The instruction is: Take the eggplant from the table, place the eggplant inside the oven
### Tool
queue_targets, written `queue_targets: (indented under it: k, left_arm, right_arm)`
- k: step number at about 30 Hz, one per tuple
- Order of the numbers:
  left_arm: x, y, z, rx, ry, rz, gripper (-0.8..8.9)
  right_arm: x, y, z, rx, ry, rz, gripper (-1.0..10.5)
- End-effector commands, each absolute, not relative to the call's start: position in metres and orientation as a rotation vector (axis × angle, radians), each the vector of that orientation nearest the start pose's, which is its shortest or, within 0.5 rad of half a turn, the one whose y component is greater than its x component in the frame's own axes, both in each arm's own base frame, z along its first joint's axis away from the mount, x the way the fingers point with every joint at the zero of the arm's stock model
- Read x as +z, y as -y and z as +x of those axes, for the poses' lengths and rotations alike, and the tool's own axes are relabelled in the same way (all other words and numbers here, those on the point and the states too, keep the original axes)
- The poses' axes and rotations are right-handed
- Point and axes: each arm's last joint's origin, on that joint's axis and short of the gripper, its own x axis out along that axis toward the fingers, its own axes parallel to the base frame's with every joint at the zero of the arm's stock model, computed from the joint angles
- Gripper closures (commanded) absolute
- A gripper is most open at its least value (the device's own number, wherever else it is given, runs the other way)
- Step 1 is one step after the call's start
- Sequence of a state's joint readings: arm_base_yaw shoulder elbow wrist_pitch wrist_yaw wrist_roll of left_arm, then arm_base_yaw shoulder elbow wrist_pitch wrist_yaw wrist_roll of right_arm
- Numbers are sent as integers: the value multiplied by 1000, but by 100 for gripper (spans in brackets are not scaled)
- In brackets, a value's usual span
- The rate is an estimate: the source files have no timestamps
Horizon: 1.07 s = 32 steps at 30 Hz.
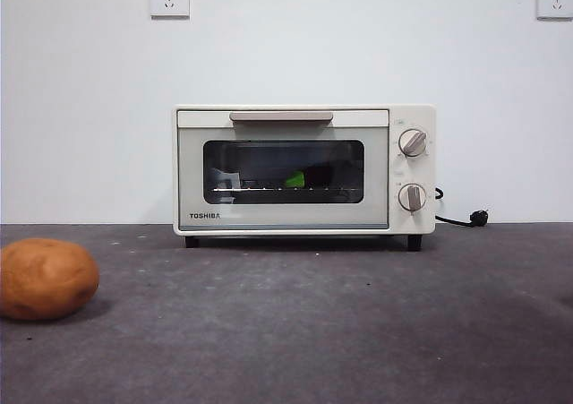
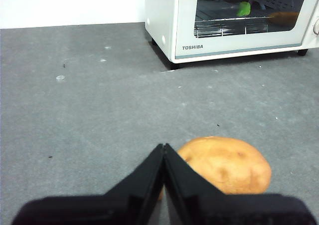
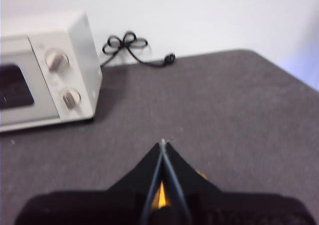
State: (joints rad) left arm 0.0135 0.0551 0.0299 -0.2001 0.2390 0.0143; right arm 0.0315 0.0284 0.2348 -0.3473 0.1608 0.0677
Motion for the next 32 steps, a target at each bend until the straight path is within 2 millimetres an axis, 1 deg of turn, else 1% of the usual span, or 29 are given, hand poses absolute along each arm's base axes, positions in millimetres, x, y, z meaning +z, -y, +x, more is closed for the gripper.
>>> queue_targets:
  k: [1,6,16,32]
  left_arm:
    - [148,6,97,-229,-225,-21,817]
    - [148,6,97,-229,-225,-21,817]
    - [148,6,97,-229,-225,-21,817]
    - [148,6,97,-229,-225,-21,817]
  right_arm:
    - [193,3,82,-145,-151,64,946]
    - [175,3,86,-147,-205,58,946]
    - [153,3,90,-149,-273,52,946]
    - [153,2,90,-149,-267,49,946]
